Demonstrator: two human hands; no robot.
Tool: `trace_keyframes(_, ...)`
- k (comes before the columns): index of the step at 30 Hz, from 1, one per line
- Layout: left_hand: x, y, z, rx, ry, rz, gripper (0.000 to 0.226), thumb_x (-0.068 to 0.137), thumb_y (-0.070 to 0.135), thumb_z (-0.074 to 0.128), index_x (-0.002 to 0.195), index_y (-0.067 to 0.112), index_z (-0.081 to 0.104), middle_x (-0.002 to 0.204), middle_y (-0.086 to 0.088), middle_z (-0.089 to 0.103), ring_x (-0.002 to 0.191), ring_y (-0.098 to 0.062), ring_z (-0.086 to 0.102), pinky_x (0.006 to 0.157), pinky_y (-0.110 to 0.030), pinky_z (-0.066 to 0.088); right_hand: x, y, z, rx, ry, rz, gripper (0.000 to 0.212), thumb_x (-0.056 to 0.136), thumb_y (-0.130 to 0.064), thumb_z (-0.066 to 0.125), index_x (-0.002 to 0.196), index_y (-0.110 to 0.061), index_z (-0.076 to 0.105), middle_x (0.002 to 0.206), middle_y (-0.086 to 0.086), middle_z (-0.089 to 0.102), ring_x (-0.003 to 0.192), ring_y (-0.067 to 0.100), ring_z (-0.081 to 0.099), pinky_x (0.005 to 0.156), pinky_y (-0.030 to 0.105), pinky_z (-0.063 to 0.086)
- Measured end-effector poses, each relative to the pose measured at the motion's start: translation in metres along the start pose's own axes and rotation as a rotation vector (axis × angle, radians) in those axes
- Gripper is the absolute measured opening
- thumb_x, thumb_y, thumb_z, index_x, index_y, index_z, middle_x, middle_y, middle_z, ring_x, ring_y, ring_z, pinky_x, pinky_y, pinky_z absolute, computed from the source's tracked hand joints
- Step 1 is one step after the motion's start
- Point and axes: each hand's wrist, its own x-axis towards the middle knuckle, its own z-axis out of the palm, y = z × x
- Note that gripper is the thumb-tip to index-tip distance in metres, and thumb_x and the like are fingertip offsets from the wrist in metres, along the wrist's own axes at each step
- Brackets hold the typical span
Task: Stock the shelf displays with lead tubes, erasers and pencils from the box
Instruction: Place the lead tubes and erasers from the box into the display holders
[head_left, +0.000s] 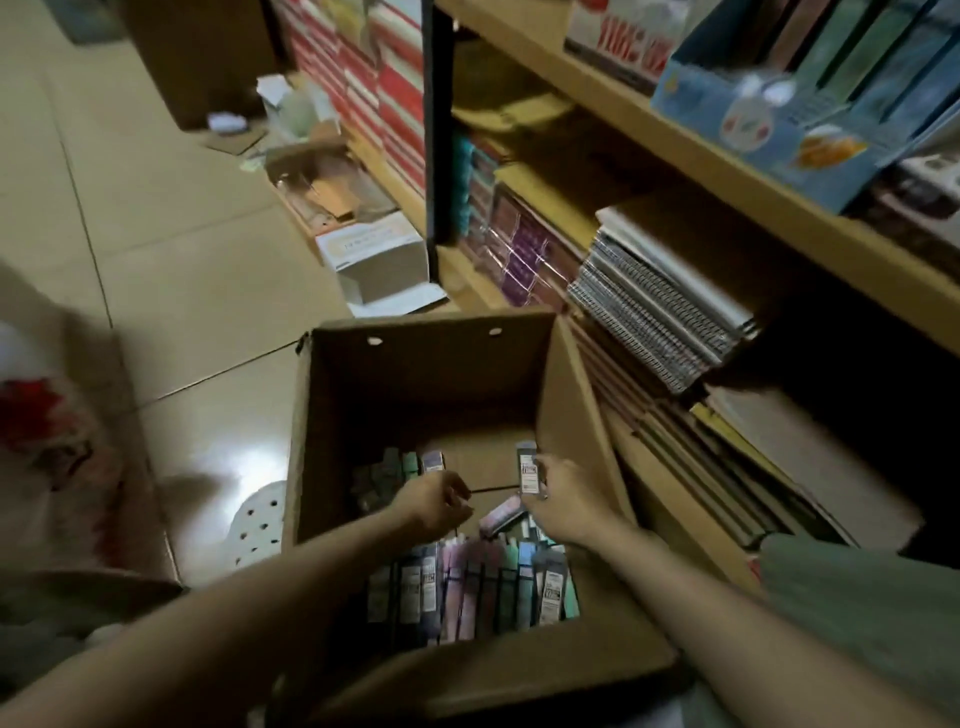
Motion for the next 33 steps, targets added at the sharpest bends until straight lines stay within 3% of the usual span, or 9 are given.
trace_keyframes(5, 0.015, -0.038, 0.065, -0.103, 0.222, -0.145, 0.032, 0.093, 0.021, 0.059, 0.124, 0.014, 0.059, 0.133, -0.008, 0.056, 0.12, -0.022, 0.053, 0.101, -0.031, 0.043, 0.03, 0.015, 0.06, -0.166, -0.015, 0.108, 0.063, 0.098, -0.018, 0.046, 0.154, -0.012, 0.017, 0.16, 0.011, 0.008, 0.145, 0.033, 0.017, 0.118, 0.039, 0.023)
trace_keyframes(11, 0.043, -0.051, 0.075, -0.031, 0.378, -0.118, 0.055, 0.097, 0.025, 0.048, 0.149, 0.018, 0.032, 0.162, -0.006, 0.01, 0.146, -0.025, 0.008, 0.118, -0.032, 0.012, 0.064, 0.02, 0.088, -0.235, -0.042, 0.176, 0.08, 0.098, -0.029, 0.049, 0.155, -0.01, -0.003, 0.161, 0.014, -0.017, 0.15, 0.029, -0.008, 0.12, 0.038, 0.009)
trace_keyframes(15, 0.059, -0.059, 0.082, 0.135, 0.304, -0.085, 0.065, 0.099, 0.033, 0.043, 0.155, 0.02, 0.012, 0.163, 0.0, -0.01, 0.148, -0.025, -0.011, 0.118, -0.035, 0.0, 0.072, 0.023, 0.107, -0.243, 0.039, 0.104, 0.077, 0.096, -0.027, 0.052, 0.156, -0.014, 0.005, 0.163, 0.01, -0.008, 0.15, 0.027, -0.002, 0.119, 0.042, 0.017)
trace_keyframes(20, 0.053, -0.065, 0.092, 0.292, 0.222, -0.022, 0.068, 0.1, 0.036, 0.04, 0.155, 0.026, 0.0, 0.161, 0.008, -0.017, 0.143, -0.025, -0.028, 0.119, -0.044, -0.003, 0.087, 0.024, 0.11, -0.233, 0.285, 0.11, 0.052, 0.09, -0.016, 0.061, 0.137, -0.026, 0.041, 0.145, 0.001, 0.037, 0.13, 0.023, 0.035, 0.1, 0.035, 0.036)
trace_keyframes(23, 0.051, -0.063, 0.089, 0.217, 0.188, 0.025, 0.067, 0.097, 0.029, 0.047, 0.155, 0.029, 0.012, 0.162, 0.013, -0.008, 0.147, -0.024, -0.018, 0.119, -0.05, 0.007, 0.092, 0.025, 0.105, -0.182, 0.294, 0.093, 0.053, 0.087, -0.008, 0.064, 0.134, -0.024, 0.046, 0.137, 0.0, 0.046, 0.123, 0.023, 0.042, 0.097, 0.034, 0.038)
trace_keyframes(25, 0.052, -0.06, 0.085, 0.048, 0.329, 0.069, 0.057, 0.095, 0.022, 0.052, 0.148, 0.026, 0.034, 0.16, 0.013, 0.015, 0.148, -0.022, 0.002, 0.118, -0.044, 0.016, 0.089, 0.024, 0.102, -0.1, 0.297, 0.083, 0.049, 0.088, -0.002, 0.061, 0.132, -0.019, 0.05, 0.133, 0.002, 0.05, 0.118, 0.025, 0.046, 0.093, 0.034, 0.043)
trace_keyframes(28, 0.052, -0.049, 0.078, -0.324, 0.575, 0.012, 0.032, 0.095, 0.019, 0.056, 0.127, 0.019, 0.056, 0.123, 0.009, 0.056, 0.123, -0.014, 0.047, 0.099, -0.022, 0.038, 0.077, 0.02, 0.102, 0.201, 0.307, 0.114, 0.04, 0.088, 0.003, 0.058, 0.125, -0.012, 0.056, 0.125, 0.007, 0.055, 0.104, 0.023, 0.054, 0.083, 0.027, 0.045)
trace_keyframes(31, 0.051, -0.032, 0.067, -0.811, 0.462, -0.244, 0.03, 0.096, 0.027, 0.058, 0.123, 0.013, 0.057, 0.095, 0.005, 0.064, 0.097, -0.019, 0.066, 0.087, -0.033, 0.054, 0.06, 0.009, 0.107, 0.502, 0.262, 0.182, 0.035, 0.091, -0.002, 0.061, 0.123, -0.014, 0.057, 0.119, 0.005, 0.058, 0.082, -0.001, 0.052, 0.062, 0.003, 0.039)
trace_keyframes(33, 0.049, -0.026, 0.064, -1.019, 0.314, -0.294, 0.027, 0.097, 0.029, 0.057, 0.116, 0.01, 0.058, 0.091, -0.005, 0.069, 0.081, -0.015, 0.069, 0.076, -0.032, 0.059, 0.049, 0.0, 0.11, 0.584, 0.213, 0.173, 0.032, 0.092, -0.006, 0.062, 0.119, -0.022, 0.056, 0.116, 0.0, 0.061, 0.082, -0.004, 0.053, 0.057, 0.004, 0.042)
